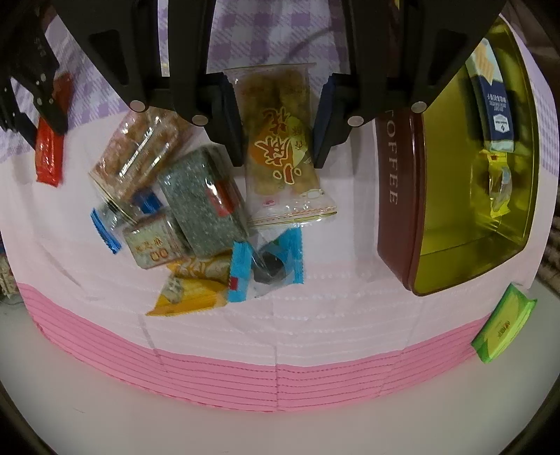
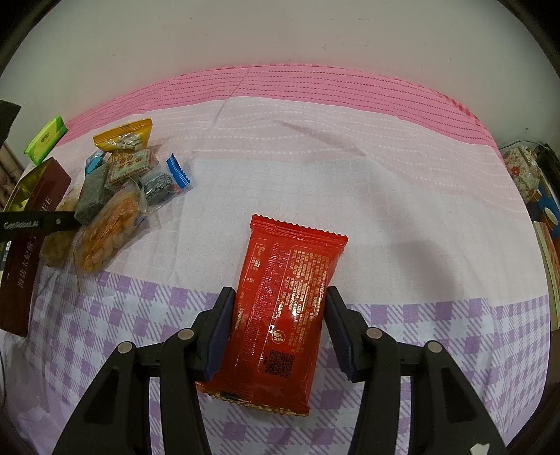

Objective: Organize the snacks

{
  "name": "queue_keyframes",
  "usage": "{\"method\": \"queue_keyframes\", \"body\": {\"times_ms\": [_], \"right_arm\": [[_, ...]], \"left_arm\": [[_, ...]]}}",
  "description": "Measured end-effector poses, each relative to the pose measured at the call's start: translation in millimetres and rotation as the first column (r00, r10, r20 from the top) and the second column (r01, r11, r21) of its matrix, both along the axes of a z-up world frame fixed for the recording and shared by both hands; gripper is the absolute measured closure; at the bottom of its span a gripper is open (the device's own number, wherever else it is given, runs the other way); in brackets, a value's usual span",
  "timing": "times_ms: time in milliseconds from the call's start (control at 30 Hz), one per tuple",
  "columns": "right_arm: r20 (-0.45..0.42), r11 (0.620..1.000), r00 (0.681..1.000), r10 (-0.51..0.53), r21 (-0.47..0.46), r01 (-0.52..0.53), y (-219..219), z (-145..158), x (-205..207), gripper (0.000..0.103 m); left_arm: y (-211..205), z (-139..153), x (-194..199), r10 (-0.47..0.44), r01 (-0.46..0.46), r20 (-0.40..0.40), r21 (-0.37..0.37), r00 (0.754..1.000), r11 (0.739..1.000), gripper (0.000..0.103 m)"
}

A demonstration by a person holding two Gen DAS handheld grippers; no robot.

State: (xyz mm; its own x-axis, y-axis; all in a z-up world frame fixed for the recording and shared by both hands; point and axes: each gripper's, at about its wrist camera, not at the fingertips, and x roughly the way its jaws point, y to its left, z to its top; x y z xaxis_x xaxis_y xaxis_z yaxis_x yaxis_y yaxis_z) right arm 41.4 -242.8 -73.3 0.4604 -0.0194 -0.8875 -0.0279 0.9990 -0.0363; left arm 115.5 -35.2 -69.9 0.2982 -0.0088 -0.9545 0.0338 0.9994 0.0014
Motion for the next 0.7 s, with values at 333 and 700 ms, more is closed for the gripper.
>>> {"method": "queue_keyframes", "body": {"times_ms": [333,700], "right_arm": [[0.0,1.0,1.0,0.001,0.001,-0.001,0,0,0,0.054],[0.0,1.0,1.0,-0.001,0.001,0.001,0,0,-1,0.054]], "left_arm": [[2,29,-25,-0.049,0.05,0.03,-0.025,0.998,0.998,0.064],[48,79,-46,-0.042,0.046,0.121,-0.027,0.992,0.999,0.064]]}}
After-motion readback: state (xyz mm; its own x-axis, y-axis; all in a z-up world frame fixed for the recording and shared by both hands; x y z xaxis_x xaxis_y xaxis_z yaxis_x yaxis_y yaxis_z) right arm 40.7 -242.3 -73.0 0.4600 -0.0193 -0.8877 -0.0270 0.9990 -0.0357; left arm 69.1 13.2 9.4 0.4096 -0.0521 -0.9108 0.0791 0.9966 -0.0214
